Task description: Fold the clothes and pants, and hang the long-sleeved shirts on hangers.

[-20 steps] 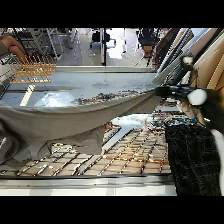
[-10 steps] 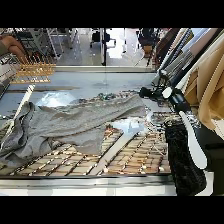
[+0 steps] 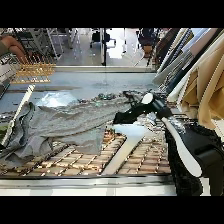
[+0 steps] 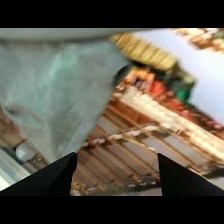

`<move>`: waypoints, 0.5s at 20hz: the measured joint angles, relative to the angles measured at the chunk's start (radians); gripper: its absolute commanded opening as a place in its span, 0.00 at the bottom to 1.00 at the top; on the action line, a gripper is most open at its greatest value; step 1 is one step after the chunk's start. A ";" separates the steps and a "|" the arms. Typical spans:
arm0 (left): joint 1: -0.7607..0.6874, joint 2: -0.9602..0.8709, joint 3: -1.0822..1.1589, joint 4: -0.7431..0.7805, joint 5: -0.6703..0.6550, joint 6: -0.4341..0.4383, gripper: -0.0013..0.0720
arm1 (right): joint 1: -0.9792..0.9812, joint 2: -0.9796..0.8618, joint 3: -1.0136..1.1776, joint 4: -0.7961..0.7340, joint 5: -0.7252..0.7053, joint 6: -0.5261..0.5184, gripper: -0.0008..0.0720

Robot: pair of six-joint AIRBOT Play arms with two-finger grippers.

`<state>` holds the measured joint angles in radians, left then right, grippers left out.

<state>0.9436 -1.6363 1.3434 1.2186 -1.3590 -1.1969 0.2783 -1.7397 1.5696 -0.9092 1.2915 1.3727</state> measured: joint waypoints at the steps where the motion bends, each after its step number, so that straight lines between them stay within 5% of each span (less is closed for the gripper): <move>1: 0.000 0.078 -0.070 0.000 0.068 0.032 0.55 | 0.024 0.004 -0.009 0.005 0.001 -0.003 0.79; 2: 0.000 0.164 -0.142 -0.014 0.140 0.072 0.72 | 0.048 0.007 -0.016 0.005 0.001 -0.004 0.79; 10: -0.091 0.527 -0.507 -0.179 0.418 0.501 0.81 | 0.122 0.013 -0.069 0.019 0.056 0.052 0.79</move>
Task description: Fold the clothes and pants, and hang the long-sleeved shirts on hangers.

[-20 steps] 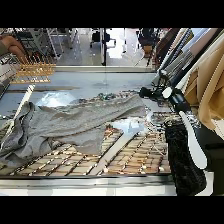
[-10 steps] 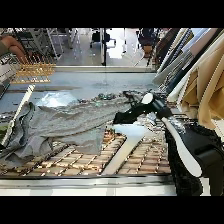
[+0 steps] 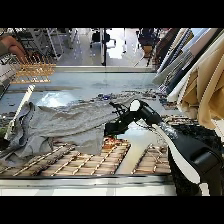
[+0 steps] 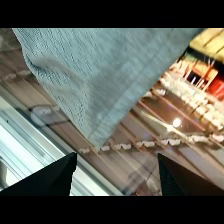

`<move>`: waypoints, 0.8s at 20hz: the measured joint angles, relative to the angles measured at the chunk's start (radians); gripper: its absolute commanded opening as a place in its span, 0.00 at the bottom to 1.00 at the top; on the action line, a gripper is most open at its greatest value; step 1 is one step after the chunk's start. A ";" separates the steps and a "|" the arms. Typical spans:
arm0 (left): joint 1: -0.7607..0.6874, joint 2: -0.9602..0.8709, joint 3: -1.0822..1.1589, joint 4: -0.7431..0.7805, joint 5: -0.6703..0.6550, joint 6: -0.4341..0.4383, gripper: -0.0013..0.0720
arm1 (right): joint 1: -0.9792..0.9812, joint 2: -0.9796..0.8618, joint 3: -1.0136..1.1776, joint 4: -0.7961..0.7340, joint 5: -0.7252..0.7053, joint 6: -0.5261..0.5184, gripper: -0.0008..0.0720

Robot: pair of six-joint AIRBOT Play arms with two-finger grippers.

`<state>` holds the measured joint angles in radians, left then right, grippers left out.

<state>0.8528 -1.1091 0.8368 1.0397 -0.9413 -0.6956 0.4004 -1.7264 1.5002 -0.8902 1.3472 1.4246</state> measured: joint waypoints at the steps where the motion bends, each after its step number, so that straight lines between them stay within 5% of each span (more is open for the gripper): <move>1: -0.029 0.011 -0.029 -0.008 0.023 0.048 0.81 | 0.002 0.000 -0.021 0.005 0.006 0.008 0.79; 6: -0.147 0.033 -0.111 0.001 0.100 0.213 0.81 | 0.021 -0.002 -0.118 0.056 -0.005 0.025 0.80; 16: -0.177 0.004 -0.134 0.159 0.119 0.209 0.80 | 0.142 -0.070 -0.156 0.145 -0.203 0.031 0.80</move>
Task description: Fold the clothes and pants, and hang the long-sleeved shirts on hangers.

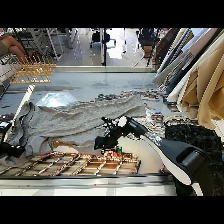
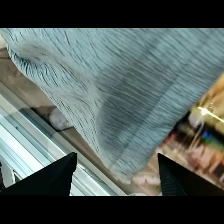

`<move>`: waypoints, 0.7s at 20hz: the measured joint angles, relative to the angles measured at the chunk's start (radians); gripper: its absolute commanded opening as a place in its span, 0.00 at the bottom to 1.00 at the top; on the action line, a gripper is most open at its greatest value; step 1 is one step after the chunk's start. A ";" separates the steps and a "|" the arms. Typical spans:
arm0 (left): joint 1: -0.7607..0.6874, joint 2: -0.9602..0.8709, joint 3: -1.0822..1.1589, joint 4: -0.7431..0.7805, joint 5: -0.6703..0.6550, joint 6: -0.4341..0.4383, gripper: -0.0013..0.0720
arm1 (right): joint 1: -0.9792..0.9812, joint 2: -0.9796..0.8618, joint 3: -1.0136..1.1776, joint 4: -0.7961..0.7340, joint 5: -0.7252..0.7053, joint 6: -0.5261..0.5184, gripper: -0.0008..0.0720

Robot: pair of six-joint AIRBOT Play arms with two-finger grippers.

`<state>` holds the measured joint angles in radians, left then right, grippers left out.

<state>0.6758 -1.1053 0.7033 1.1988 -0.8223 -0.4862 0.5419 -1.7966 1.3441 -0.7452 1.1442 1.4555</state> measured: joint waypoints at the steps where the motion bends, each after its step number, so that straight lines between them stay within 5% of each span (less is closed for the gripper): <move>1: 0.000 -0.013 0.000 0.005 0.005 0.000 0.80 | 0.003 -0.006 0.000 0.009 -0.008 0.000 0.79; 4: 0.000 -0.049 0.000 0.014 0.082 -0.029 0.80 | 0.014 -0.019 0.000 0.029 -0.035 0.003 0.79; 5: -0.001 -0.058 0.000 0.014 0.116 -0.039 0.73 | 0.018 -0.021 0.000 0.030 -0.043 0.007 0.72; 7: -0.003 -0.075 0.000 0.018 0.185 -0.054 0.20 | 0.029 -0.025 0.000 0.038 -0.074 0.011 0.16; 8: -0.003 -0.081 0.000 0.018 0.214 -0.061 0.09 | 0.034 -0.026 0.000 0.044 -0.085 0.014 0.06; 14: -0.002 -0.092 0.014 0.019 0.315 -0.100 0.04 | 0.042 -0.020 0.000 0.037 -0.125 0.018 0.04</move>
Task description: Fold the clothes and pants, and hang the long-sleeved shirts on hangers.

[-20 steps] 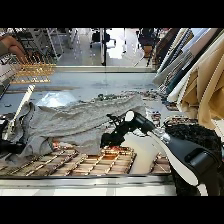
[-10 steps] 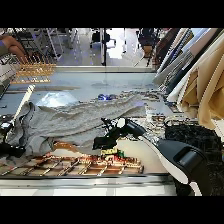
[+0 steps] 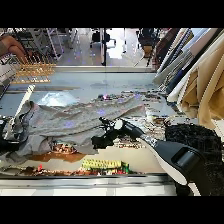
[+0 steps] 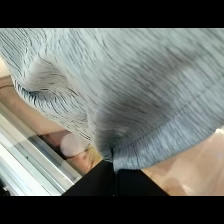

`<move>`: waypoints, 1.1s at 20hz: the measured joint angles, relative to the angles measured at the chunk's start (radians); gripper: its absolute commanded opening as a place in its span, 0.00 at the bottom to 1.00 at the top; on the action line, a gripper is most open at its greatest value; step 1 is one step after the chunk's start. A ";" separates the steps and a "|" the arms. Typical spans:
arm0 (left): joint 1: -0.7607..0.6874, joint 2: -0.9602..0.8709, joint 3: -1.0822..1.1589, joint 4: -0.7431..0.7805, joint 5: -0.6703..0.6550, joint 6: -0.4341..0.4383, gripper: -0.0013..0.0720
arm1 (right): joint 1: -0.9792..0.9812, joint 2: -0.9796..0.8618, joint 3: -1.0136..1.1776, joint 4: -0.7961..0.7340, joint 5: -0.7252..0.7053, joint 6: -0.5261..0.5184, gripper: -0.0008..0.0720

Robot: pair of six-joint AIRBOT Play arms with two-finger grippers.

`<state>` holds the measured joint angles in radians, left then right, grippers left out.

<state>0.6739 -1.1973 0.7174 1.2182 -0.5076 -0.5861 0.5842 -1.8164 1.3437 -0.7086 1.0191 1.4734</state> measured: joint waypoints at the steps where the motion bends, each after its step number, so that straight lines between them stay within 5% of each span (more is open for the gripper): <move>1: 0.000 -0.001 0.008 0.000 0.006 -0.011 0.03 | 0.000 0.010 0.000 -0.020 0.001 0.000 0.04; 9: 0.017 -0.003 0.128 -0.018 -0.087 -0.005 0.03 | -0.040 0.244 0.053 -0.383 0.128 0.043 0.04; 16: 0.247 -0.014 0.182 -0.331 -0.194 -0.035 0.04 | -0.219 0.613 0.111 -0.770 0.271 0.127 0.04; 17: 0.281 -0.022 0.184 -0.365 -0.230 -0.021 0.14 | -0.254 0.660 0.115 -0.795 0.272 0.136 0.04; 18: 0.302 -0.030 0.184 -0.384 -0.267 0.014 0.61 | -0.289 0.703 0.119 -0.808 0.265 0.143 0.04; 19: 0.311 -0.038 0.184 -0.410 -0.309 0.078 0.91 | -0.314 0.733 0.122 -0.816 0.262 0.150 0.04; 22: 0.263 -0.051 0.180 -0.472 -0.433 0.286 0.97 | -0.359 0.772 0.126 -0.821 0.257 0.158 0.04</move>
<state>0.9371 -1.2488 0.8974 0.7464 -0.9405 -0.3000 0.2256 -1.0439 1.4693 -1.5291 1.2766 1.6310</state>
